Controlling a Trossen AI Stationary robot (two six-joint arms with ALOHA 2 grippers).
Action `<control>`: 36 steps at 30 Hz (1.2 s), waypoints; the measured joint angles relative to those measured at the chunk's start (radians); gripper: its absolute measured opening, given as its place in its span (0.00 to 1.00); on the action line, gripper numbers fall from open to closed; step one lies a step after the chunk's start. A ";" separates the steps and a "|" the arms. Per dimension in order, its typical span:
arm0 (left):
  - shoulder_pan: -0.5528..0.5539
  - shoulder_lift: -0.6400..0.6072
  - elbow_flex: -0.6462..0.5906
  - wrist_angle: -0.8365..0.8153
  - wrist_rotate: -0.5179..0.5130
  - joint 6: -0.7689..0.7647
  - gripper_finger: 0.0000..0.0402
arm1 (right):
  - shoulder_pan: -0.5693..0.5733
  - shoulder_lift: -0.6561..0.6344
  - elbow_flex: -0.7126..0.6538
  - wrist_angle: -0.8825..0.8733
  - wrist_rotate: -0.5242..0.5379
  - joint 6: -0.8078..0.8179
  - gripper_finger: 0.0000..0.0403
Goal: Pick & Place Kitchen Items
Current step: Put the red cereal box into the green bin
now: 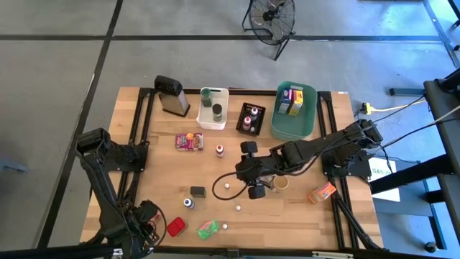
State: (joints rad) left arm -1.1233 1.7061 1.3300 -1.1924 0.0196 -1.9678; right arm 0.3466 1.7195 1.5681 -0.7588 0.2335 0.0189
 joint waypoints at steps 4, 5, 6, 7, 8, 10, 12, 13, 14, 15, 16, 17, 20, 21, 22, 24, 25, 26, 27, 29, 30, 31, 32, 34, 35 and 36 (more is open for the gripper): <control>0.000 0.000 0.000 -0.001 0.001 0.006 0.40 | 0.000 0.000 0.000 -0.007 0.001 0.000 0.43; 0.000 0.000 0.000 -0.001 0.001 0.013 0.39 | 0.000 0.000 0.000 -0.009 0.001 0.000 0.43; 0.000 0.000 0.000 -0.002 0.000 0.025 0.38 | 0.000 0.000 0.000 -0.009 0.001 0.000 0.43; 0.000 0.000 0.000 -0.004 0.000 0.037 0.37 | 0.000 0.000 0.000 -0.010 0.001 0.000 0.43; 0.003 0.000 0.000 -0.005 0.000 0.050 0.37 | 0.000 0.000 0.000 -0.011 0.001 0.000 0.43; 0.008 -0.005 0.000 -0.005 0.006 0.073 0.36 | 0.000 0.000 0.000 -0.011 0.001 0.000 0.43; 0.012 -0.017 0.000 -0.005 0.006 0.079 0.35 | -0.002 0.000 0.000 -0.011 0.001 0.000 0.43; 0.014 -0.025 0.000 -0.009 0.006 0.079 0.35 | -0.004 0.000 0.000 -0.011 0.001 0.000 0.43; 0.015 -0.034 0.000 -0.016 0.005 0.079 0.35 | -0.006 0.000 0.000 -0.011 0.001 0.000 0.43; 0.018 -0.042 0.000 -0.023 0.005 0.079 0.35 | -0.008 0.000 0.000 -0.010 0.001 0.000 0.43; 0.020 -0.051 0.000 -0.026 0.003 0.079 0.35 | -0.009 0.000 0.000 -0.008 0.001 0.000 0.43; 0.021 -0.060 0.000 -0.028 0.003 0.079 0.35 | -0.009 0.000 0.000 -0.007 0.001 0.000 0.43; 0.022 -0.087 0.000 -0.050 0.006 0.079 0.35 | -0.009 0.000 0.000 -0.008 0.001 -0.004 0.43; 0.024 -0.098 0.000 -0.056 0.005 0.082 0.35 | -0.009 0.000 0.000 -0.007 0.002 -0.004 0.44; 0.025 -0.108 0.000 -0.062 0.005 0.085 0.35 | -0.008 0.000 0.000 -0.007 0.007 -0.004 0.45; 0.025 -0.127 0.000 -0.081 0.002 0.087 0.35 | -0.008 0.000 0.000 -0.008 0.039 -0.001 0.48; 0.025 -0.137 0.000 -0.086 0.002 0.087 0.35 | -0.008 0.000 0.000 -0.009 0.059 -0.001 0.49; 0.025 -0.149 0.000 -0.092 0.002 0.087 0.35 | -0.009 0.000 0.000 -0.008 0.078 -0.001 0.52; 0.026 -0.161 0.000 -0.104 0.001 0.090 0.35 | -0.009 0.000 0.000 -0.006 0.088 -0.001 0.54; 0.029 -0.187 0.000 -0.125 -0.003 0.107 0.35 | -0.009 0.000 0.000 0.015 0.097 -0.002 0.59; 0.032 -0.199 0.000 -0.136 -0.007 0.119 0.35 | -0.009 0.000 0.000 0.029 0.097 -0.005 0.61; 0.035 -0.212 0.000 -0.154 -0.017 0.139 0.35 | -0.009 0.000 0.000 0.043 0.097 -0.009 0.63; 0.035 -0.225 0.000 -0.177 -0.036 0.162 0.35 | -0.008 0.000 0.000 0.055 0.097 -0.021 0.65; 0.037 -0.253 0.000 -0.217 -0.073 0.204 0.35 | -0.008 0.000 0.000 0.078 0.096 -0.049 0.67; 0.041 -0.269 0.000 -0.234 -0.086 0.221 0.35 | -0.008 0.000 0.000 0.093 0.096 -0.058 0.67; 0.046 -0.283 0.000 -0.253 -0.097 0.237 0.35 | -0.008 0.000 0.000 0.105 0.096 -0.068 0.68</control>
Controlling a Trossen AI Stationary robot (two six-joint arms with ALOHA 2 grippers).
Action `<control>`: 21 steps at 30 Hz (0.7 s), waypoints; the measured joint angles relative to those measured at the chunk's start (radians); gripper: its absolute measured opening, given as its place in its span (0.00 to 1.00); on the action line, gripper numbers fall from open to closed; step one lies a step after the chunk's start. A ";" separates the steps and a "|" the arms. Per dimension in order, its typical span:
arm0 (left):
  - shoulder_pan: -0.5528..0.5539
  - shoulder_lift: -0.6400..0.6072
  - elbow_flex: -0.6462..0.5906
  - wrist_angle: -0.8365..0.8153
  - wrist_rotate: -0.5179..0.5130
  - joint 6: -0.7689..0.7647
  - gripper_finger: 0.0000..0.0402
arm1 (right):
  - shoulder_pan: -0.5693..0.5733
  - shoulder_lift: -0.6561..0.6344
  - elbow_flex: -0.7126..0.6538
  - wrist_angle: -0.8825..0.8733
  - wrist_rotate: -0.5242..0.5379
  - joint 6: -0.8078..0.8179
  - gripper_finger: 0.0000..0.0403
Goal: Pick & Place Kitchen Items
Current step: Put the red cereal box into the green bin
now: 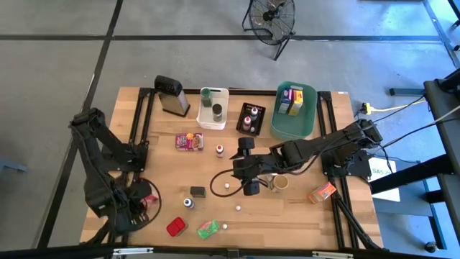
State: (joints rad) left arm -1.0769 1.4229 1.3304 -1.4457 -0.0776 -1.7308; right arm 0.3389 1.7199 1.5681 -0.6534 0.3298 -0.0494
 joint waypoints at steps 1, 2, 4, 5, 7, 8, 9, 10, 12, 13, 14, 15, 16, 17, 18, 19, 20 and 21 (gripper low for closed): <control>0.005 -0.017 0.000 -0.023 -0.014 0.016 0.35 | 0.000 0.000 0.000 0.014 0.000 -0.012 0.68; 0.011 -0.034 0.000 -0.046 -0.033 0.033 0.35 | 0.000 0.000 0.000 0.031 0.000 -0.021 0.68; 0.026 -0.067 0.000 -0.088 -0.078 0.077 0.35 | 0.000 0.000 0.000 0.066 0.000 -0.041 0.68; 0.037 -0.082 0.000 -0.106 -0.101 0.106 0.35 | 0.000 0.000 0.000 0.083 0.000 -0.045 0.68; 0.060 -0.109 0.000 -0.126 -0.138 0.159 0.35 | 0.000 0.000 0.000 0.114 0.000 -0.045 0.68; 0.073 -0.123 0.000 -0.128 -0.148 0.185 0.35 | 0.000 0.000 0.000 0.127 0.000 -0.045 0.68; 0.086 -0.134 0.001 -0.127 -0.156 0.215 0.35 | 0.000 0.000 0.000 0.138 0.000 -0.045 0.68; 0.101 -0.143 0.001 -0.126 -0.163 0.244 0.35 | 0.000 0.000 0.000 0.147 0.000 -0.045 0.68; 0.136 -0.156 0.001 -0.126 -0.177 0.316 0.35 | 0.000 0.000 0.000 0.169 0.000 -0.052 0.68; 0.156 -0.160 0.001 -0.126 -0.189 0.362 0.35 | 0.000 0.000 0.000 0.186 0.000 -0.067 0.68; 0.177 -0.164 0.001 -0.124 -0.207 0.413 0.35 | 0.000 0.000 0.000 0.204 0.000 -0.080 0.68; 0.197 -0.166 0.001 -0.122 -0.228 0.467 0.35 | 0.000 0.000 0.000 0.224 0.000 -0.091 0.68; 0.222 -0.167 0.002 -0.121 -0.248 0.523 0.35 | 0.000 0.000 0.000 0.243 0.000 -0.095 0.68; 0.247 -0.166 0.005 -0.120 -0.267 0.580 0.35 | 0.000 0.000 0.000 0.262 0.000 -0.097 0.68; 0.270 -0.166 0.010 -0.114 -0.287 0.633 0.35 | 0.000 0.000 0.000 0.280 0.000 -0.097 0.68; 0.296 -0.167 0.012 -0.099 -0.309 0.690 0.35 | 0.000 0.000 0.000 0.295 0.000 -0.097 0.68; 0.323 -0.167 0.013 -0.077 -0.331 0.748 0.35 | 0.000 0.000 0.000 0.311 0.000 -0.097 0.68; 0.352 -0.167 0.013 -0.048 -0.353 0.812 0.35 | 0.000 0.000 0.000 0.324 0.000 -0.094 0.68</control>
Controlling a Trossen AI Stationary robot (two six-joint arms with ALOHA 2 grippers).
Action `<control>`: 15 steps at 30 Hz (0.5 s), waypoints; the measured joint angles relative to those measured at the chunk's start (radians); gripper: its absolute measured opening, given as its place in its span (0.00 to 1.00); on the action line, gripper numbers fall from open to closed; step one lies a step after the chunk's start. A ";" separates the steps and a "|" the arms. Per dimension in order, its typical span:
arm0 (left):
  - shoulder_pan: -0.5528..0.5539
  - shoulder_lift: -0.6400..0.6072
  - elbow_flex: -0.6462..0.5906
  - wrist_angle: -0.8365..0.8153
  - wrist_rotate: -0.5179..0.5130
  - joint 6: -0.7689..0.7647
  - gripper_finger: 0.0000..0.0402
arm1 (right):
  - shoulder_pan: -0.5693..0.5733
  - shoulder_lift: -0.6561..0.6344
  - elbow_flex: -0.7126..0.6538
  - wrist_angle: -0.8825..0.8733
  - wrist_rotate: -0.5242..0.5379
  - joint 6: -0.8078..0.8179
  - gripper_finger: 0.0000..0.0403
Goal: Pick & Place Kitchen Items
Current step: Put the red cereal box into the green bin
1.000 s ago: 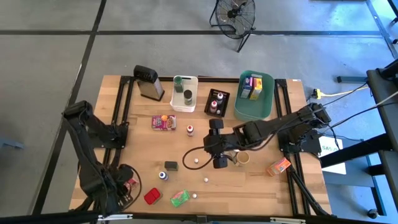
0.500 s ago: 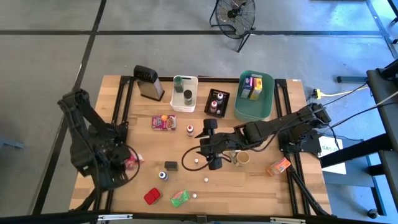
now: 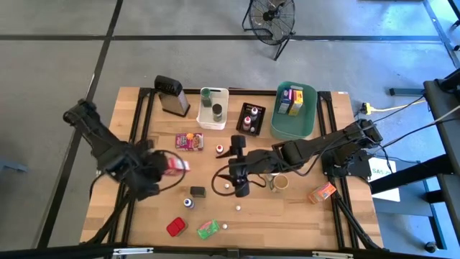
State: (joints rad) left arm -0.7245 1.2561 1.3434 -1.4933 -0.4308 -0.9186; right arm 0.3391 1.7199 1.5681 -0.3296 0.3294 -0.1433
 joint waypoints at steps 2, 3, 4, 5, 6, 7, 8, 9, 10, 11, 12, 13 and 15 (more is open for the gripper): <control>0.061 0.003 0.000 0.073 -0.025 0.129 0.35 | 0.000 0.000 0.000 0.019 0.000 0.004 0.68; 0.090 0.007 0.000 0.114 -0.024 0.207 0.35 | -0.001 0.000 0.000 0.027 0.000 0.004 0.68; 0.119 0.014 0.000 0.152 -0.024 0.287 0.35 | -0.003 0.000 0.000 0.033 0.000 0.004 0.68; 0.144 0.021 0.000 0.190 -0.023 0.360 0.35 | -0.004 0.000 0.000 0.041 0.000 0.004 0.68; 0.167 0.027 0.000 0.227 -0.023 0.428 0.35 | -0.006 0.000 0.000 0.051 0.001 0.003 0.68; 0.190 0.032 0.000 0.261 -0.022 0.488 0.35 | -0.011 0.000 0.000 0.062 0.003 0.000 0.68; 0.212 0.039 0.000 0.294 -0.019 0.548 0.35 | -0.015 0.000 0.000 0.073 0.007 -0.001 0.68; 0.230 0.046 0.000 0.326 -0.014 0.606 0.35 | -0.021 0.000 0.000 0.081 0.008 -0.002 0.68; 0.246 0.054 0.000 0.351 -0.014 0.656 0.35 | -0.027 0.000 0.000 0.090 0.007 0.000 0.68; 0.259 0.060 0.000 0.369 -0.016 0.694 0.35 | -0.032 0.000 0.000 0.098 0.008 0.007 0.68; 0.271 0.065 0.000 0.384 -0.020 0.725 0.35 | -0.037 0.000 0.000 0.103 0.007 0.017 0.68; 0.281 0.069 0.000 0.399 -0.025 0.751 0.35 | -0.041 0.000 0.000 0.105 0.008 0.024 0.68; 0.297 0.079 0.000 0.422 -0.028 0.788 0.35 | -0.046 0.000 0.000 0.103 0.008 0.023 0.68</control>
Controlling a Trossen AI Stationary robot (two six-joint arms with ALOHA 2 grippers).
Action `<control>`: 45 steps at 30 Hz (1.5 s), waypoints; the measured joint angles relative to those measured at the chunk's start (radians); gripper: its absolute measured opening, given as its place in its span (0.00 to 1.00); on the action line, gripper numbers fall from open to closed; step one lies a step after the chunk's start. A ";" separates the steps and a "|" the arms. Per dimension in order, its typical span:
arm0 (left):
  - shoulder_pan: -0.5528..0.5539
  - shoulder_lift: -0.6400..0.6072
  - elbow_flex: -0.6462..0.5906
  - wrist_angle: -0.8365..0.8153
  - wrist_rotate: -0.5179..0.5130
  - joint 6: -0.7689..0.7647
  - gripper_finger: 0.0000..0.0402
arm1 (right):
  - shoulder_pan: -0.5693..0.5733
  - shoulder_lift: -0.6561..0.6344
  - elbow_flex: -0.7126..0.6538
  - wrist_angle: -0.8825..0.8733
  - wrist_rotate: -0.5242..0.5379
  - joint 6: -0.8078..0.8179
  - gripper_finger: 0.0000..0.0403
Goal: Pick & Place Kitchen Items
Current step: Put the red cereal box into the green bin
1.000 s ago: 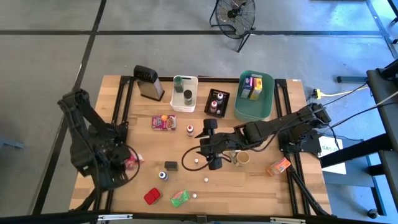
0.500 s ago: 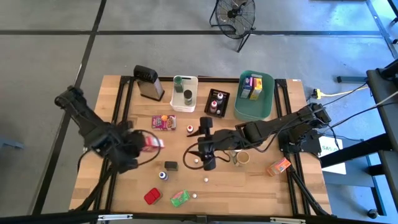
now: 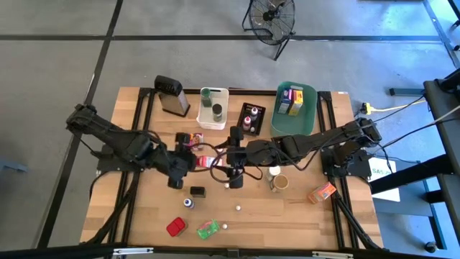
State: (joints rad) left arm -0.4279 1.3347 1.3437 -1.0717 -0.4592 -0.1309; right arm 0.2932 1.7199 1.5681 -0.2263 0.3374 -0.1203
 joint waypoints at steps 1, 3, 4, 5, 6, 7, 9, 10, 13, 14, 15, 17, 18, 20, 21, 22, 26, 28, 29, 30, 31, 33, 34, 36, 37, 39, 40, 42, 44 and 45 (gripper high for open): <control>0.006 0.005 0.000 0.010 -0.008 0.012 0.35 | 0.000 0.000 0.000 -0.003 0.000 -0.003 0.68; 0.018 0.013 0.000 0.030 -0.039 0.032 0.35 | 0.000 0.000 0.000 -0.004 0.000 -0.021 0.68; 0.024 0.016 0.000 0.033 -0.048 0.040 0.35 | 0.001 0.004 0.000 0.000 0.000 -0.023 0.68; 0.028 0.020 0.000 0.035 -0.048 0.046 0.35 | 0.001 0.009 0.000 0.005 0.000 -0.023 0.68; 0.034 0.023 0.000 0.037 -0.048 0.048 0.35 | 0.001 0.013 0.000 0.002 0.000 -0.025 0.68; 0.037 0.024 0.000 0.039 -0.048 0.048 0.35 | 0.001 0.015 0.000 -0.006 0.000 -0.026 0.68; 0.040 0.024 0.000 0.049 -0.048 0.041 0.35 | 0.001 0.021 0.000 -0.011 0.000 -0.026 0.69; 0.040 0.024 0.000 0.056 -0.048 0.036 0.35 | 0.001 0.025 0.002 -0.011 0.001 -0.026 0.70; 0.039 0.024 0.000 0.083 -0.052 0.047 0.35 | -0.001 0.038 -0.001 -0.023 0.007 -0.026 0.72; 0.039 0.024 0.000 0.089 -0.055 0.059 0.35 | -0.004 0.043 0.000 -0.013 0.007 -0.026 0.73; 0.039 0.024 0.000 0.088 -0.055 0.069 0.35 | -0.005 0.045 0.000 -0.013 0.011 -0.026 0.74; 0.039 0.024 0.000 0.089 -0.056 0.086 0.35 | -0.005 0.046 0.000 -0.009 0.035 -0.026 0.76; 0.039 0.024 0.000 0.089 -0.056 0.097 0.35 | -0.005 0.045 0.000 -0.006 0.044 -0.025 0.76; 0.039 0.024 0.000 0.092 -0.063 0.113 0.35 | -0.010 0.045 0.000 -0.007 0.053 -0.025 0.77; 0.039 0.024 0.000 0.099 -0.065 0.120 0.35 | -0.012 0.045 0.000 -0.009 0.053 -0.025 0.77; 0.039 0.024 0.000 0.108 -0.066 0.129 0.35 | -0.014 0.045 0.000 -0.009 0.053 -0.025 0.77; 0.039 0.024 0.000 0.125 -0.067 0.159 0.35 | -0.027 0.051 0.000 0.000 0.052 -0.022 0.77; 0.040 0.024 0.000 0.128 -0.068 0.163 0.35 | -0.034 0.053 0.000 -0.002 0.031 -0.021 0.77; 0.040 0.024 0.000 0.128 -0.070 0.162 0.35 | -0.039 0.053 0.000 -0.002 0.011 -0.021 0.77; 0.039 0.024 0.000 0.128 -0.072 0.162 0.35 | -0.043 0.053 0.000 -0.001 -0.009 -0.019 0.77; 0.039 0.024 0.000 0.128 -0.073 0.162 0.35 | -0.047 0.057 0.000 0.003 -0.027 -0.018 0.77; 0.039 0.024 0.000 0.128 -0.071 0.164 0.35 | -0.052 0.062 0.000 0.006 -0.046 -0.019 0.77; 0.039 0.024 0.000 0.128 -0.070 0.164 0.35 | -0.052 0.063 0.000 0.003 -0.054 -0.020 0.77; 0.039 0.024 0.000 0.127 -0.071 0.163 0.35 | -0.054 0.063 0.000 0.006 -0.058 -0.023 0.77; 0.039 0.024 0.000 0.127 -0.071 0.164 0.35 | -0.057 0.063 0.000 0.005 -0.058 -0.023 0.77; 0.039 0.024 0.000 0.127 -0.071 0.164 0.35 | -0.058 0.066 0.000 0.001 -0.058 -0.024 0.77; 0.039 0.024 0.000 0.127 -0.071 0.164 0.35 | -0.059 0.068 0.000 -0.002 -0.061 -0.026 0.77; 0.039 0.024 0.000 0.127 -0.071 0.165 0.35 | -0.063 0.068 0.000 -0.002 -0.074 -0.026 0.76; 0.039 0.024 0.000 0.127 -0.072 0.171 0.35 | -0.070 0.070 0.000 -0.002 -0.108 -0.025 0.75; 0.039 0.024 0.000 0.127 -0.072 0.171 0.35 | -0.072 0.072 0.000 -0.005 -0.121 -0.024 0.74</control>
State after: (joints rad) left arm -0.3889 1.3582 1.3437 -0.9443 -0.5308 0.0399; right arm 0.2214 1.7919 1.5681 -0.2311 0.2167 -0.1441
